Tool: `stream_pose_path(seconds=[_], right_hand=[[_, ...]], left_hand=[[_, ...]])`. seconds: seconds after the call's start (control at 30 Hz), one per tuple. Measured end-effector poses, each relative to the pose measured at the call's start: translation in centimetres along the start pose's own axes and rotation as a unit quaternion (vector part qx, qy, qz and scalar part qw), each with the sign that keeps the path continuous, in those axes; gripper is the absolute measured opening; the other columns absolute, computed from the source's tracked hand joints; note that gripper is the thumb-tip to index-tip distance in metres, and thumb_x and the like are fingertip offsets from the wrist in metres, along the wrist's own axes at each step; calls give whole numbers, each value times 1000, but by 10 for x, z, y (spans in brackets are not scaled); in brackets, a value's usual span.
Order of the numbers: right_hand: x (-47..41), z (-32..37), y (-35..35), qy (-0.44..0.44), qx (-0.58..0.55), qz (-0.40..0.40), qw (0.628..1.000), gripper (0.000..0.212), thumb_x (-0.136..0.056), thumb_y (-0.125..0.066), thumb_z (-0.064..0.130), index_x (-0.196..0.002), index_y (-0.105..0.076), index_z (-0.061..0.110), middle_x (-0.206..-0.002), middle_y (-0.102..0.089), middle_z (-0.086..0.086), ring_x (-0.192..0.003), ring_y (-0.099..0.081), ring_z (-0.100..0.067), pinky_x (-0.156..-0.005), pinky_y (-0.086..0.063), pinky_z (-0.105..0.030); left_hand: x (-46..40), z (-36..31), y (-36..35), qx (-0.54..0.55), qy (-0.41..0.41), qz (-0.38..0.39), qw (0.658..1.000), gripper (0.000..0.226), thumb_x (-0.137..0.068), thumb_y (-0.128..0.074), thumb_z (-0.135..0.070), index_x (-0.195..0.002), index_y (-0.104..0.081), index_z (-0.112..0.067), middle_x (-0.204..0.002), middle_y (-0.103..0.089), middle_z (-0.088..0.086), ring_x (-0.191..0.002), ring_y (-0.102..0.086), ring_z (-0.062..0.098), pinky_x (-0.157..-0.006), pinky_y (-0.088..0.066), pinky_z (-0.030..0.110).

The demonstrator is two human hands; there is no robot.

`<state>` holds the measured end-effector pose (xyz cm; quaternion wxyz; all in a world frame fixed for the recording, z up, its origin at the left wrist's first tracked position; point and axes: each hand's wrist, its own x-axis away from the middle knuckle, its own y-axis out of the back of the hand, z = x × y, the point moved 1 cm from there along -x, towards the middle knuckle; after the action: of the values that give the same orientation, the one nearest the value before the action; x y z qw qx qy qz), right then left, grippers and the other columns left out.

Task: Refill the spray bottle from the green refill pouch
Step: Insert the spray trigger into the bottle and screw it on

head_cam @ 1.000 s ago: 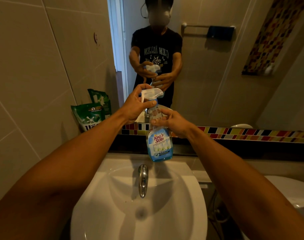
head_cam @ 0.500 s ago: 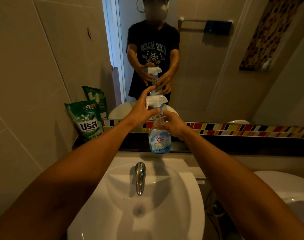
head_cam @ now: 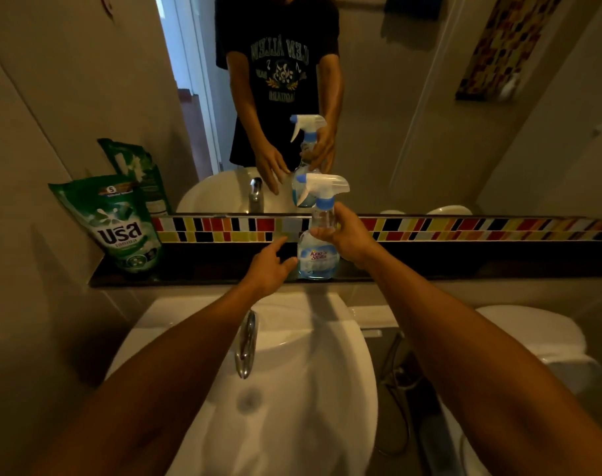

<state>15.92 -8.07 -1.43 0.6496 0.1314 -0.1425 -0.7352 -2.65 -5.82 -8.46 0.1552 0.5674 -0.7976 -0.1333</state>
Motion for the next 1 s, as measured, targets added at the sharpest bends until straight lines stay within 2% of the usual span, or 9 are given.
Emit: stream_pose_path(seconds=[0.13,0.27,0.47,0.63,0.7,0.77,0.83,0.9,1.0], right_hand=[[-10,-19,17,-7,-2,-1,1000,50,-93,-77,14,-136,-54,22,-123,-68,2,-118,-66,-20,-101,-57,-44],[-18,-32,34,-3,-3,14,1000,52,-94,-74,10,-140,-51,22,-124,-65,4,-113,-63,-12,-85,-54,-23],[-33,-51,53,-12,-1,11,1000,47,-95,-74,12,-136,-52,20,-124,-65,3,-115,-64,-15,-90,-54,-29],[-40,-64,62,-19,-21,-1,1000,52,-96,-73,12,-141,-49,17,-135,-64,-4,-124,-63,-20,-101,-56,-39],[-41,-66,64,-20,-22,-9,1000,52,-96,-72,13,-142,-49,16,-134,-64,-2,-123,-62,-18,-99,-56,-36],[-42,-64,65,-21,-20,-14,999,50,-96,-72,12,-141,-50,16,-129,-63,2,-120,-61,-15,-92,-56,-27],[-42,-63,64,-25,-21,-19,999,48,-96,-72,12,-140,-51,15,-126,-62,4,-119,-60,-14,-82,-53,-19],[-41,-64,62,-33,-24,-28,999,46,-97,-71,13,-139,-52,15,-125,-62,3,-119,-61,-16,-79,-51,-18],[-41,-67,60,-41,-31,-42,998,45,-98,-70,14,-140,-53,14,-131,-64,-3,-120,-61,-17,-77,-50,-17]], left_hand=[[-17,-8,-32,-16,-25,-8,1000,68,-96,-66,-18,-156,-33,-19,-155,-43,9,-140,-43,29,-105,-46,39],[-32,-17,-63,8,-47,1,999,61,-97,-64,-13,-152,-40,-21,-147,-52,8,-137,-48,25,-99,-50,36],[-50,-23,-92,43,-42,-10,998,58,-98,-61,-10,-151,-40,-19,-145,-53,7,-134,-51,22,-91,-49,26],[-64,-24,-106,35,-36,-27,998,59,-98,-61,-12,-152,-38,-18,-146,-52,8,-133,-52,22,-93,-49,26],[-68,-23,-110,38,-38,-31,998,59,-98,-62,-14,-152,-38,-18,-145,-53,8,-132,-54,22,-89,-50,23],[-71,-21,-112,45,-35,-35,998,60,-98,-62,-14,-153,-39,-17,-144,-54,8,-131,-55,22,-85,-51,19],[-73,-19,-114,51,-33,-38,997,59,-98,-62,-14,-152,-39,-17,-144,-54,7,-130,-55,21,-75,-52,10],[-75,-17,-115,53,-37,-39,997,59,-98,-63,-13,-152,-40,-16,-143,-55,7,-129,-55,20,-68,-52,5],[-78,-15,-117,59,-39,-42,997,58,-97,-64,-13,-151,-41,-16,-143,-55,7,-130,-55,21,-82,-53,15]])
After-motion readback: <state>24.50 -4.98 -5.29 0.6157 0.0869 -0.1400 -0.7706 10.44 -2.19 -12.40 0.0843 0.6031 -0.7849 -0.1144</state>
